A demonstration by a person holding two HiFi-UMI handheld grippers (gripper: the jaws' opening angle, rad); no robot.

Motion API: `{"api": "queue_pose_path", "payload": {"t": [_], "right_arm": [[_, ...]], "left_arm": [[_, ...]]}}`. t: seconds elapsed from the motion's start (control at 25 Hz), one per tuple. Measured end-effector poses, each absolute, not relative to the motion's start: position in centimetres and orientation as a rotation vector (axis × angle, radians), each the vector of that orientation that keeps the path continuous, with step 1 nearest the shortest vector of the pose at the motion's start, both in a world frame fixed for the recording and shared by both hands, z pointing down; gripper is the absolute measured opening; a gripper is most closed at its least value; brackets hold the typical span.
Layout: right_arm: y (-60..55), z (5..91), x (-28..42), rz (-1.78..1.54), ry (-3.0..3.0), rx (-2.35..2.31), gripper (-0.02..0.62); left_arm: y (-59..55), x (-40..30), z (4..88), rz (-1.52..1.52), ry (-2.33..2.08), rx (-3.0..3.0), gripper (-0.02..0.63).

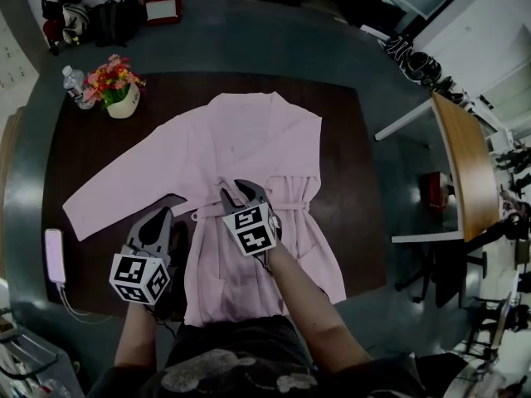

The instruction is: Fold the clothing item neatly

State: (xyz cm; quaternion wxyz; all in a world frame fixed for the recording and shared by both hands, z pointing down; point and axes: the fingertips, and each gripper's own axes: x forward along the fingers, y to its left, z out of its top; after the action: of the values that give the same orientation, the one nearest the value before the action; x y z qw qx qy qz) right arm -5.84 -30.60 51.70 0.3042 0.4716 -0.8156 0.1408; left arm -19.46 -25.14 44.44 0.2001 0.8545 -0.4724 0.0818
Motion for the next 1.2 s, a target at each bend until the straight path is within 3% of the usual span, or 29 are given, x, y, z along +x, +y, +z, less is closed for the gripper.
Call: {"api": "queue_pose_path", "payload": {"t": [0.28, 0.4, 0.84, 1.0, 1.2], "right_arm": [[-28.0, 52.5, 3.1, 0.699, -2.088, 1.499, 0.11], [-27.1, 54.2, 3.4, 0.855, -2.106, 1.432, 0.11], [-28.5, 56.2, -0.1, 0.788, -2.004, 1.376, 0.108], [-28.7, 56.2, 0.2, 0.744, -1.953, 1.413, 0.04], [-28.3, 53.4, 0.7, 0.662, -1.893, 1.524, 0.02]], "left_arm": [[-24.5, -18.8, 43.8, 0.252, -1.398, 2.37, 0.011], [-23.5, -18.5, 43.7, 0.29, -1.439, 2.36, 0.011], [-21.4, -21.2, 44.2, 0.288, -1.541, 2.27, 0.011], [-21.4, -22.0, 45.0, 0.28, -1.486, 2.285, 0.011], [-22.5, -23.7, 44.7, 0.276, -1.388, 2.353, 0.011]]}}
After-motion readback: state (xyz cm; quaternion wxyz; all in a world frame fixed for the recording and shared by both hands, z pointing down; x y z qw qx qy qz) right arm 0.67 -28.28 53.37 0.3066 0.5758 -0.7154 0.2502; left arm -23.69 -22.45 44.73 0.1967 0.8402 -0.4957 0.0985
